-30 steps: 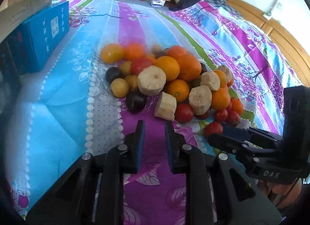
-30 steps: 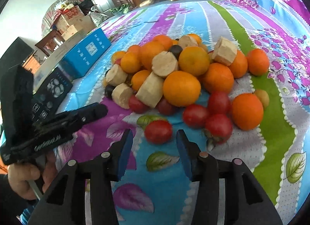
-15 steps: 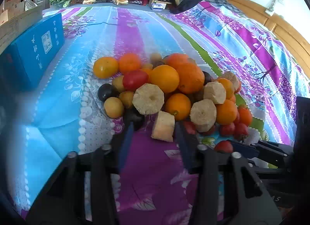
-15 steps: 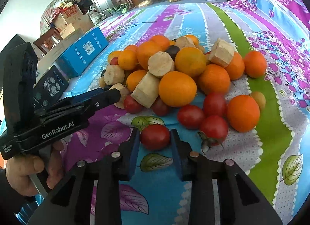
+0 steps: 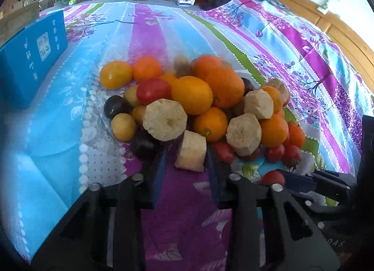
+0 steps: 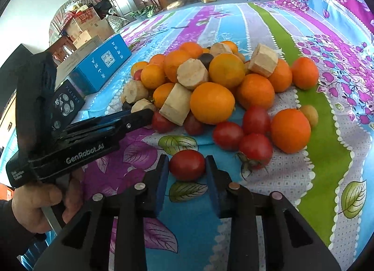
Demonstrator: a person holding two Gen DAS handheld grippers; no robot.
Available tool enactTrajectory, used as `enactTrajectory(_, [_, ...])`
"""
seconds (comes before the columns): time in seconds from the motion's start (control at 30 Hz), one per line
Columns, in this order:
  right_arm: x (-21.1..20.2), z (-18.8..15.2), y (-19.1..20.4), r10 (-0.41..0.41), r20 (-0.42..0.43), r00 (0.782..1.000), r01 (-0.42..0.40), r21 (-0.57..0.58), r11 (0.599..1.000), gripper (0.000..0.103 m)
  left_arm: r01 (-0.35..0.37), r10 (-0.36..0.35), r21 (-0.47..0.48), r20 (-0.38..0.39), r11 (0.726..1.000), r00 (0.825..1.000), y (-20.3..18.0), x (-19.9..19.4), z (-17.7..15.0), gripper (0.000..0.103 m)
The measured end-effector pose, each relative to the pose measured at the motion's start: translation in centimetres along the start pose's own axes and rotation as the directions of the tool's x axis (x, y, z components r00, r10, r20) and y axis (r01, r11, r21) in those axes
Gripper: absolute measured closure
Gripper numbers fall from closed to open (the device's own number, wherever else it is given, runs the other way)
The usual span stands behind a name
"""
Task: Organize fruits
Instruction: 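Lift the tuber chunk with the left tool while the right tool grasps a red tomato, then carry both items to the blue basket and open both tools to drop them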
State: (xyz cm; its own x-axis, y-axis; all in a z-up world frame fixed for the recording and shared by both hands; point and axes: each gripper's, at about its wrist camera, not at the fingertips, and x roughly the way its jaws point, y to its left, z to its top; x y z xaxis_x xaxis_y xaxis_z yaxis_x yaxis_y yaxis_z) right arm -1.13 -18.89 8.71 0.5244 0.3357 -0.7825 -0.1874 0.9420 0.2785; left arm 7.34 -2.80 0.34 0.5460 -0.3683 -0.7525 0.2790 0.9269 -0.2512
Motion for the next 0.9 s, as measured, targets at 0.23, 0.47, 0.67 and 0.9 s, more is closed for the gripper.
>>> enactTrajectory(0.23, [-2.7,1.7,2.1,-0.023,0.045,0.999,0.024,-0.037,0.999,0.068,-0.035,0.034,0.029,0.036,0.999,0.999,-1.3,-3.3,0.4,0.08])
enactTrajectory(0.47, [-7.3,5.6,7.2,-0.032,0.121,0.992,0.045,-0.104,0.994,0.068,-0.178,0.182,-0.048,0.107,0.983,0.977,1.1,-12.9,1.9,0.08])
enactTrajectory(0.67, [-9.9,9.1,13.3,-0.004,0.159,0.987,0.031,-0.166,0.986,0.068,-0.306,0.33,-0.173,0.139,0.936,0.934,5.7,-21.0,1.9,0.08])
enactTrajectory(0.9, [-11.0,12.6,21.3,0.076,0.163,0.984,-0.032,-0.254,0.967,0.068,-0.41,0.48,-0.334,0.164,0.849,0.862,11.6,-29.7,0.3,0.08])
